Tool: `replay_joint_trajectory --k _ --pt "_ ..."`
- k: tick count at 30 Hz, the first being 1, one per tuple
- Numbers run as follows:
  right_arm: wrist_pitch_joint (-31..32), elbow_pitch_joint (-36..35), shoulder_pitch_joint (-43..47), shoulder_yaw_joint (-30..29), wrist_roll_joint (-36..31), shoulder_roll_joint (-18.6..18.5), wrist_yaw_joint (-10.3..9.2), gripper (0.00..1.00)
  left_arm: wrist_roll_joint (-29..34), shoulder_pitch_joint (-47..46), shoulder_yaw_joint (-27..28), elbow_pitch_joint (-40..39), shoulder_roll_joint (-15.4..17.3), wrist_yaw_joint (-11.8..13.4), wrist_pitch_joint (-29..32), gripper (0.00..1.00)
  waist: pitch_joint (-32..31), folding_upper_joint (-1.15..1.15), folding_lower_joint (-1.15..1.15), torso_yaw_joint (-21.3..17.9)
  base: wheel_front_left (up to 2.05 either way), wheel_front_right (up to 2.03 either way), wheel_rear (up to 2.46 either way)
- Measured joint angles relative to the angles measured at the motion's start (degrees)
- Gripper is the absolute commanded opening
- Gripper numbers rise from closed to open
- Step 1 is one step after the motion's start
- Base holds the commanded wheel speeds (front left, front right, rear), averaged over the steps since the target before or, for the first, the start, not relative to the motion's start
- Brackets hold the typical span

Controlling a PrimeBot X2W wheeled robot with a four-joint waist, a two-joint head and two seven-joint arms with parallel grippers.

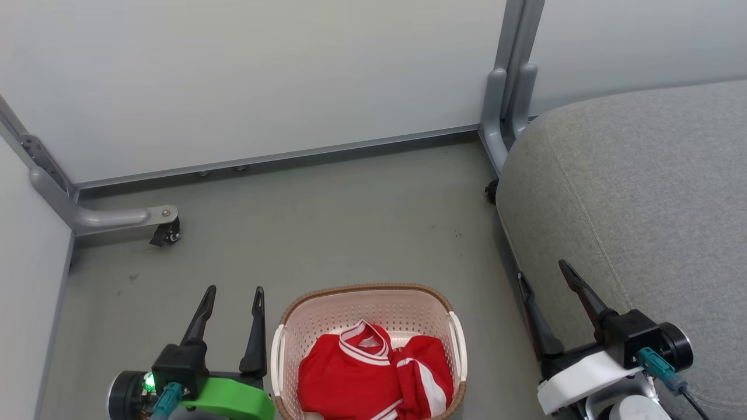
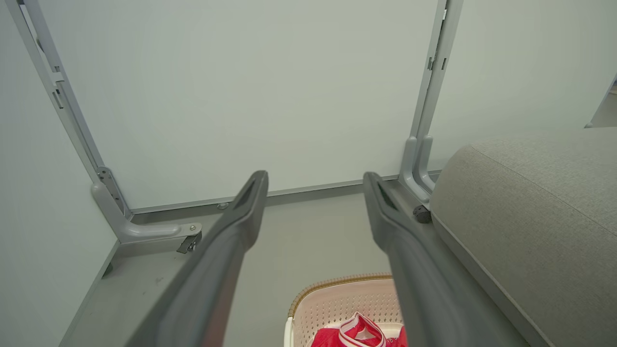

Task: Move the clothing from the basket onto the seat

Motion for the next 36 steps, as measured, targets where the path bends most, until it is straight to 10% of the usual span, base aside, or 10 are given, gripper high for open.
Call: replay_joint_trajectory --k 16,36 --pt "0.0 -0.8 -1.3 -0.2 0.2 0.0 0.00 1.00 -0.6 -1.2 -0.5 0.7 0.0 0.7 0.0 1.00 4.0 0.00 0.00 -0.5 0.00 0.00 0.00" --pt "-0.1 -5.2 -14.6 -3.2 -1.4 -0.7 0.00 1.00 0.6 -19.6 -7.7 8.5 0.0 -1.1 0.0 1.00 26.9 0.00 0.01 -0.6 0.00 0.00 0.00"
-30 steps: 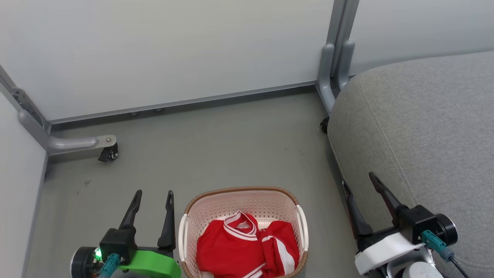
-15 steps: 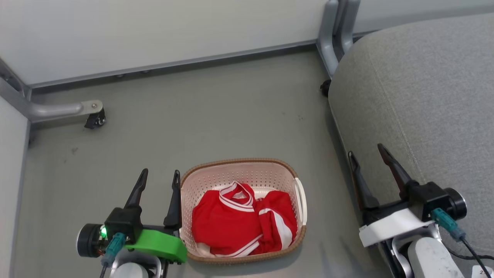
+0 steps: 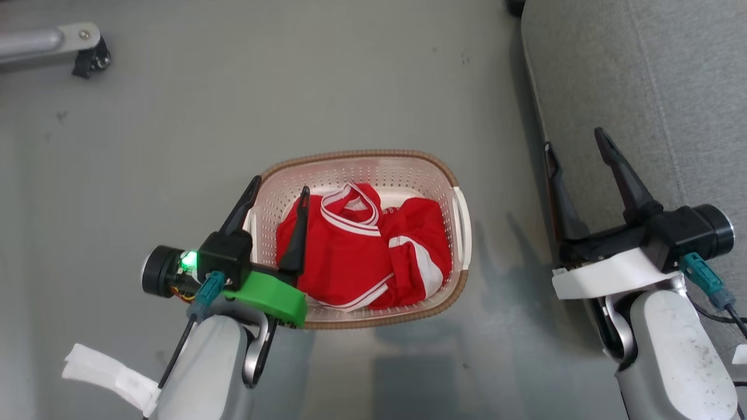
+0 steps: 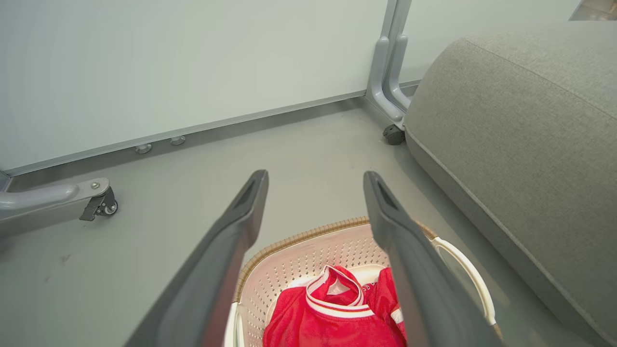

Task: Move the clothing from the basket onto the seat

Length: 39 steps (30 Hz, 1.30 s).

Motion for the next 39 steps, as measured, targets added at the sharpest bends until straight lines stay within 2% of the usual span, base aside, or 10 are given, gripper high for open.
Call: replay_joint_trajectory --k 8,18,29,34,39 --pt "0.0 -2.3 -4.9 -0.4 -1.3 -0.7 0.01 1.00 4.1 -9.1 -4.2 6.0 0.5 -1.9 0.0 1.00 9.7 0.00 0.00 -0.3 0.00 0.00 0.00" --pt "0.0 -6.2 -8.9 1.0 -3.1 -0.1 0.01 1.00 9.5 -24.0 -18.2 19.9 5.4 -2.6 0.0 1.00 19.8 0.00 0.00 -2.6 0.00 0.00 0.00" --pt "0.0 -10.2 -11.8 4.3 -1.6 0.5 0.01 1.00 3.7 -39.1 -40.0 34.3 8.3 -2.6 0.0 1.00 29.7 0.00 0.00 -7.0 0.00 0.00 0.00" --pt "0.0 -12.3 -13.2 5.4 -0.8 0.5 0.01 1.00 2.6 -45.1 -47.3 41.4 9.8 -2.7 0.0 1.00 32.8 0.00 0.00 -8.7 0.00 0.00 0.00" --pt "0.0 -13.9 -13.7 7.1 -0.5 0.5 0.01 1.00 2.9 -50.0 -53.1 45.7 9.7 -2.7 0.0 1.00 35.4 0.00 0.00 -10.0 0.00 0.00 0.00"
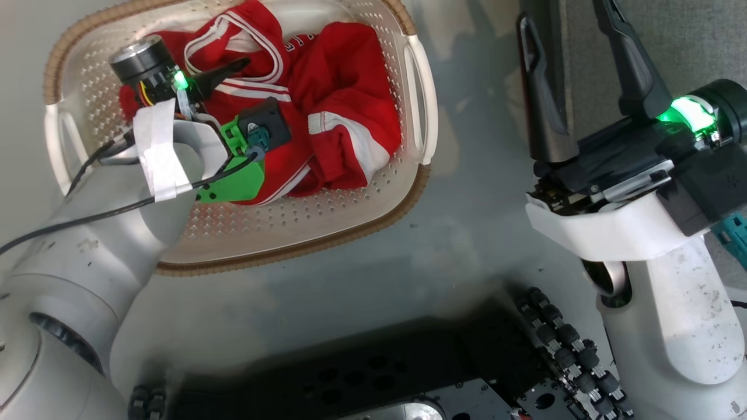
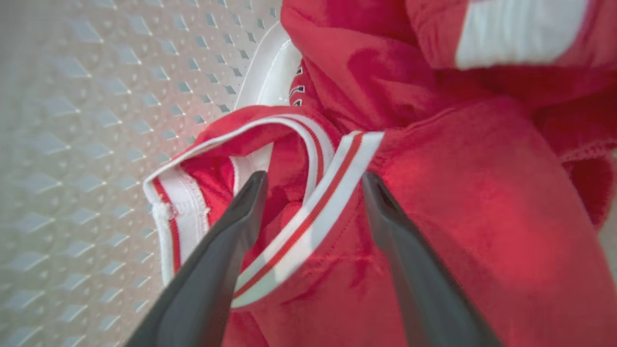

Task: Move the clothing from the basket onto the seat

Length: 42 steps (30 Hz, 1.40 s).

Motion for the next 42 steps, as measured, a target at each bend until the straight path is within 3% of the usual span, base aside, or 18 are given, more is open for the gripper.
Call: replay_joint_trajectory --k 15,16,17,24,31,37,42 --pt "0.0 0.2 -0.3 1.9 1.4 0.0 0.00 1.00 -3.3 -1.1 -4.5 6.1 -0.9 0.0 8.5 1.00 3.7 0.00 0.00 -1.8 0.00 0.00 0.00" --pt "0.0 0.2 -0.3 1.9 1.4 0.0 0.00 1.00 -3.5 -1.1 -4.6 6.1 -0.8 0.0 9.1 0.72 3.7 0.00 0.00 -1.8 0.00 0.00 0.00" --pt "0.0 0.2 -0.4 1.9 1.4 0.0 0.00 1.00 -3.6 -1.1 -4.6 6.2 -0.8 0.0 9.5 0.00 3.7 0.00 -0.01 -1.8 0.00 0.00 0.00" --pt "0.0 0.3 -0.5 2.5 1.5 0.0 0.00 1.00 -6.5 0.3 -4.8 6.1 -1.4 0.0 14.9 0.00 3.6 0.00 -0.01 -1.7 0.00 0.00 0.00" --pt "0.0 1.0 -1.1 2.6 1.9 0.1 0.00 1.00 -8.7 2.0 -5.0 4.9 -0.9 0.0 16.2 0.00 2.5 0.00 0.00 -1.6 0.00 0.00 0.00" --pt "0.0 1.3 -1.0 1.8 2.2 0.1 0.00 1.00 -11.5 2.3 -3.9 3.8 -1.0 0.0 10.1 0.00 0.3 0.00 0.00 -0.9 0.00 0.00 0.00" --pt "0.0 1.9 -0.9 1.6 2.2 0.1 0.00 1.00 -13.6 3.6 -2.2 3.9 -2.0 1.9 4.2 0.00 -2.5 0.00 0.00 -0.3 0.00 0.00 0.00"
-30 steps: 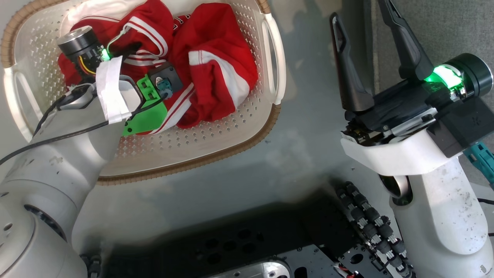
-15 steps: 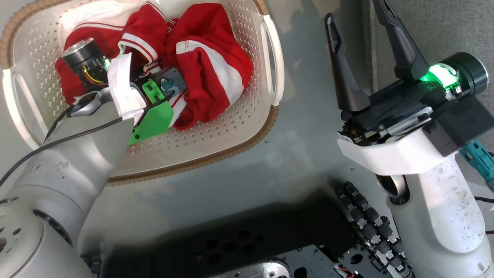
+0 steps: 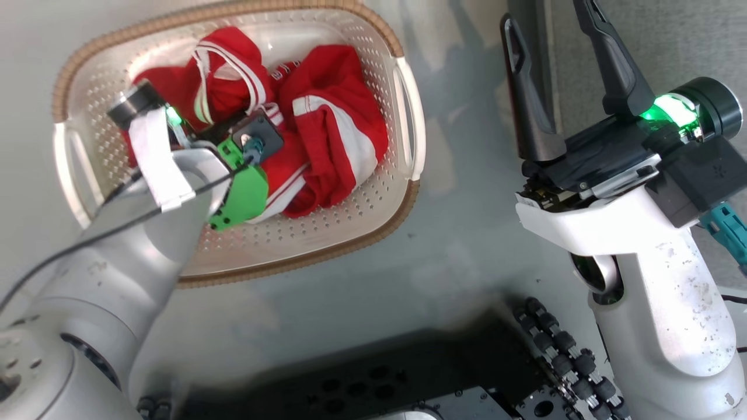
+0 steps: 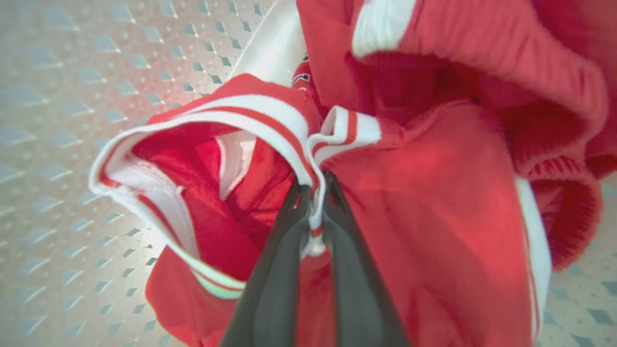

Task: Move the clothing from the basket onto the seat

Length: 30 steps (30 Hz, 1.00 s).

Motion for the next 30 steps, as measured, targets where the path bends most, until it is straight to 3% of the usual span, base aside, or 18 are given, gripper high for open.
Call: replay_joint_trajectory --k 9,16,25,30 --pt "0.0 1.9 2.6 -0.5 -0.6 0.0 0.00 1.00 -5.1 6.1 5.3 -4.7 -1.2 3.2 -3.9 0.00 -7.7 0.00 0.00 1.0 0.00 0.00 0.00" --pt "0.0 3.6 6.9 -1.3 -2.1 0.0 0.00 1.00 -9.0 16.1 14.9 -21.7 0.7 6.4 -4.1 0.00 -15.5 0.00 0.00 2.2 0.00 0.00 0.00" --pt "0.0 6.1 13.5 -1.6 -3.3 0.0 0.00 1.00 -7.4 32.7 29.1 -38.9 1.3 6.1 -4.1 0.00 -26.9 0.00 -0.01 4.1 0.00 0.00 0.00" --pt "0.0 7.4 16.5 -1.2 -3.3 -0.5 0.00 1.00 -5.9 38.7 36.8 -45.9 -1.5 5.0 -4.1 0.00 -33.5 0.00 -0.01 5.2 0.00 0.00 0.00"
